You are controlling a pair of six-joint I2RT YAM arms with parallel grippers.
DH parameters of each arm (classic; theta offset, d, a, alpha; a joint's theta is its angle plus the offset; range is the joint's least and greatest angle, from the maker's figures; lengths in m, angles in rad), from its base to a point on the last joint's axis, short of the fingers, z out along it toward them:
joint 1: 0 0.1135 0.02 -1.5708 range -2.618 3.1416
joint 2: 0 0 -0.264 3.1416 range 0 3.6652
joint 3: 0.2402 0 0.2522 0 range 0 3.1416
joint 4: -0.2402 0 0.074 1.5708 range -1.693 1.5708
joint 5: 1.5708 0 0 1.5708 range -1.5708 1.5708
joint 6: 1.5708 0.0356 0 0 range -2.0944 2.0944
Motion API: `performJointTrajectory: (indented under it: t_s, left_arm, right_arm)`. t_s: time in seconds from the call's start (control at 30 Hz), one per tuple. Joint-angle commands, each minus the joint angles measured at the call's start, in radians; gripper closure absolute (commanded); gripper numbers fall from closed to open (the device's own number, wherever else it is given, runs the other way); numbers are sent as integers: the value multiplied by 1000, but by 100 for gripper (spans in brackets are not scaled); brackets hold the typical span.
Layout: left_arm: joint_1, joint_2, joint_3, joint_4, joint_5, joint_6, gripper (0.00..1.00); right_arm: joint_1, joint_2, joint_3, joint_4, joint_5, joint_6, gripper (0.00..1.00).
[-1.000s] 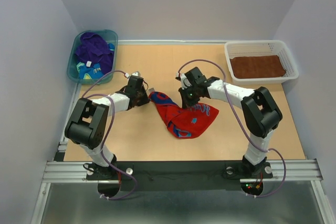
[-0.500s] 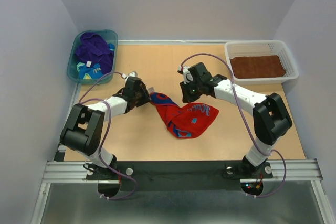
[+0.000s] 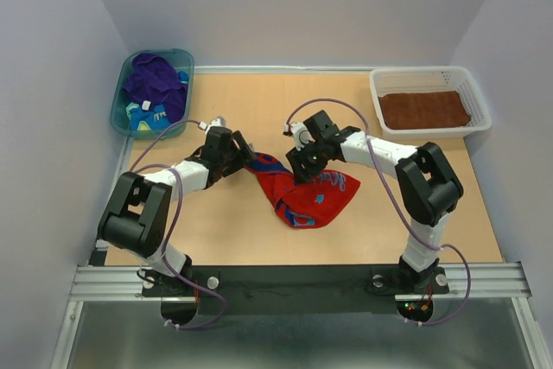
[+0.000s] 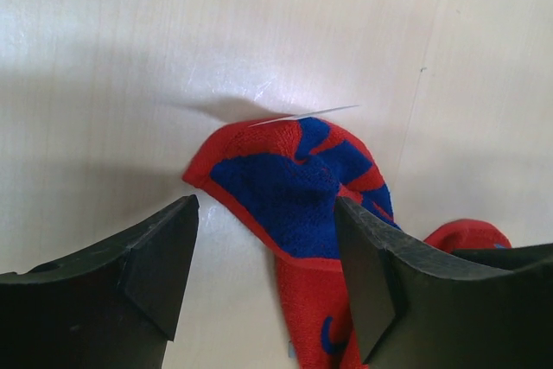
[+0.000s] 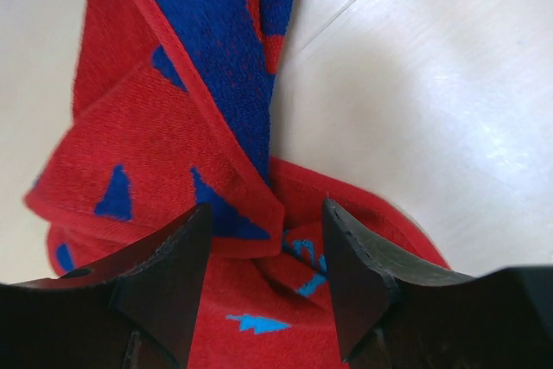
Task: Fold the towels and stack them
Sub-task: Flatten out the crumpled towel
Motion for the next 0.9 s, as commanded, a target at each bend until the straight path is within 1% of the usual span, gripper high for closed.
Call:
performJointTrajectory:
  t_s: [0.0,0.2,0.4,0.53,0.57,0.6,0.63,0.77,0.83,0.87]
  left_arm:
    - [1,-57,-28,18,-2,7,25]
    - [1,-113,-57,-13,-18,19,23]
    - [0,-147,-80,-28,-25,27,23]
    - [3,-159,-90,-33,-28,28,23]
    - [3,-165,-93,-33,-28,28,23]
    - [4,-168,-94,-33,-27,25,23]
    - [6,-173,-96,-34,-25,22,23]
    - [21,-193,-102,-33,-16,5,24]
    - [26,-197,-102,-28,1,-10,24]
    - [27,-199,-103,-25,5,-10,24]
  right_arm:
    - [-2,31,58,29,-52,-111,41]
    - [-3,89,89,37,-116,-169,43]
    - [-3,127,104,53,-173,-180,48]
    - [-3,136,116,60,-172,-183,58]
    - [-2,135,121,57,-167,-178,65]
    - [-3,123,130,58,-153,-175,73]
    - [-2,112,133,58,-144,-174,77]
    - [-2,46,146,53,-64,-152,83]
    - [-2,-7,144,47,-18,-145,100]
    - [-3,-27,144,44,-9,-143,100]
